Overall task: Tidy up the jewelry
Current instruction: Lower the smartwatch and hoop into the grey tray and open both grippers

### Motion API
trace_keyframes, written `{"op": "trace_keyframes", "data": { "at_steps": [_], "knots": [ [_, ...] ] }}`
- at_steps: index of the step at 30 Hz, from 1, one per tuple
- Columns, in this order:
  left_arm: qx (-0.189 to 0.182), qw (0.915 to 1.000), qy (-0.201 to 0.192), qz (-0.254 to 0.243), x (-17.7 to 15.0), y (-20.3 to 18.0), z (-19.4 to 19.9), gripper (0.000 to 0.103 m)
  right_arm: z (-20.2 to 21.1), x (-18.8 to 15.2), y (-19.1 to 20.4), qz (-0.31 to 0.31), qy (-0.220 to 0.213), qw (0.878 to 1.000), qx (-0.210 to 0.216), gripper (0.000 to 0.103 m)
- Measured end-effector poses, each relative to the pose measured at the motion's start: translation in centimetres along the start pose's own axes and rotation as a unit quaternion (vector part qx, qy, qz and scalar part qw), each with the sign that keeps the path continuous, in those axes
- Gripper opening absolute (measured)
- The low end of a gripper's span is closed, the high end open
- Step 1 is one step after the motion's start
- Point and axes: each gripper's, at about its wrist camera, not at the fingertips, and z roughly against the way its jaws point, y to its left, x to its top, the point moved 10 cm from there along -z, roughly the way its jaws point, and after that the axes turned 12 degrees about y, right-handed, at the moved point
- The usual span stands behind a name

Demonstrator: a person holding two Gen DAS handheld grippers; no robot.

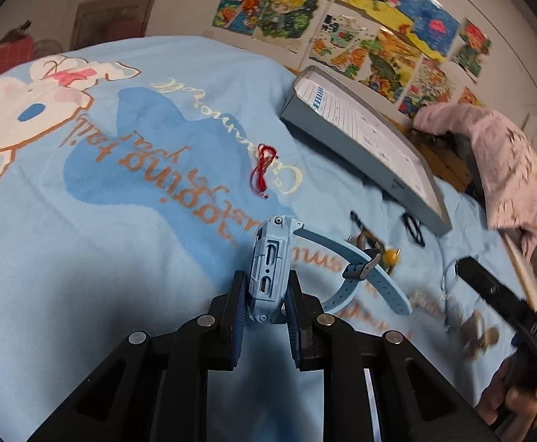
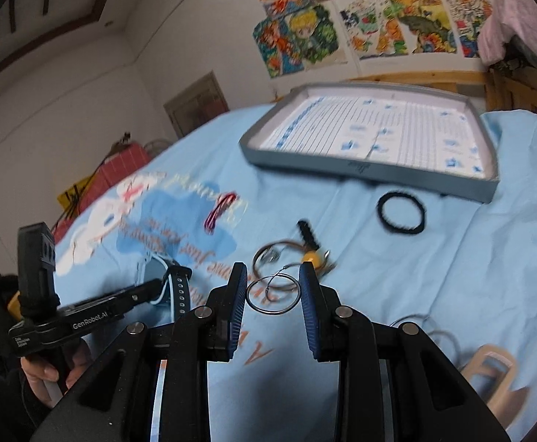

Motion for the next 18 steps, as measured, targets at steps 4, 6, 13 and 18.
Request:
{"op": "trace_keyframes", "data": {
  "at_steps": [4, 6, 13, 18],
  "knots": [
    [0.010, 0.9996, -0.017, -0.021, 2.1, -2.0, 0.2, 0.019, 1.1, 1.4, -1.5, -0.006, -0.031, 0.999, -0.032, 0.026],
    [0.008, 0.9990, -0.022, -0.037, 3.3, -3.5, 0.1, 0.019, 1.9, 2.2, -2.1, 0.005, -0.049, 0.997, -0.064, 0.026],
    [-0.016, 0.9963, -0.040, -0.074, 9.3, -8.3, -1.8, 0.019, 3.1, 6.8, -5.4, 0.007, -0.108, 0.988, -0.110, 0.026],
    [-0.023, 0.9923, -0.062, -0.105, 14.7, -12.2, -4.3, 0.019, 2.0, 9.6, -8.3, 0.049, -0.105, 0.979, -0.165, 0.026]
  ]
}}
